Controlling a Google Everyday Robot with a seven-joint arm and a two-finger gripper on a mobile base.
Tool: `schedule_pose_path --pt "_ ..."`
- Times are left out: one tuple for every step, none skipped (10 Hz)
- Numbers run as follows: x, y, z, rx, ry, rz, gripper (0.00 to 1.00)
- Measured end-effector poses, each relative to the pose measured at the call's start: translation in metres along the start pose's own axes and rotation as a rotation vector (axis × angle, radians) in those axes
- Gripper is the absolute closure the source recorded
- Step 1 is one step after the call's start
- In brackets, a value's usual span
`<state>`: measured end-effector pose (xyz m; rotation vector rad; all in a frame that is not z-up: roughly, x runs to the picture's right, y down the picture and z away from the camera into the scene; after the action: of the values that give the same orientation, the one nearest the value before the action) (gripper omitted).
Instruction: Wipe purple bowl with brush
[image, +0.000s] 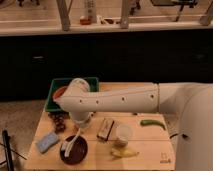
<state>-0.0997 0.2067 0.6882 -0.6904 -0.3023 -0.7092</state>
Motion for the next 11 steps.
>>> schedule_pose_path --pt "0.002 0.011 0.002 -0.011 -0.002 0.010 1.00" --pt "0.011 0.025 0.004 -0.023 0.000 0.036 1.00" --pt "0.019 0.035 0.005 -0.031 0.003 0.057 1.00" --pt "0.030 0.045 0.006 -0.038 0.007 0.086 1.00" --pt "0.042 0.053 0.006 -0.041 0.014 0.115 1.00" --pt "0.049 0.050 0.005 -0.037 0.022 0.133 1.00" --pt "0.056 0.045 0.005 -0.036 0.030 0.144 1.00" --pt "0.061 0.036 0.005 -0.028 0.041 0.141 1.00" --pt "0.062 0.020 0.005 -0.023 0.046 0.128 1.00" --pt "0.059 0.011 0.006 -0.020 0.041 0.113 1.00" --pt "0.056 0.004 0.007 -0.014 0.041 0.096 1.00"
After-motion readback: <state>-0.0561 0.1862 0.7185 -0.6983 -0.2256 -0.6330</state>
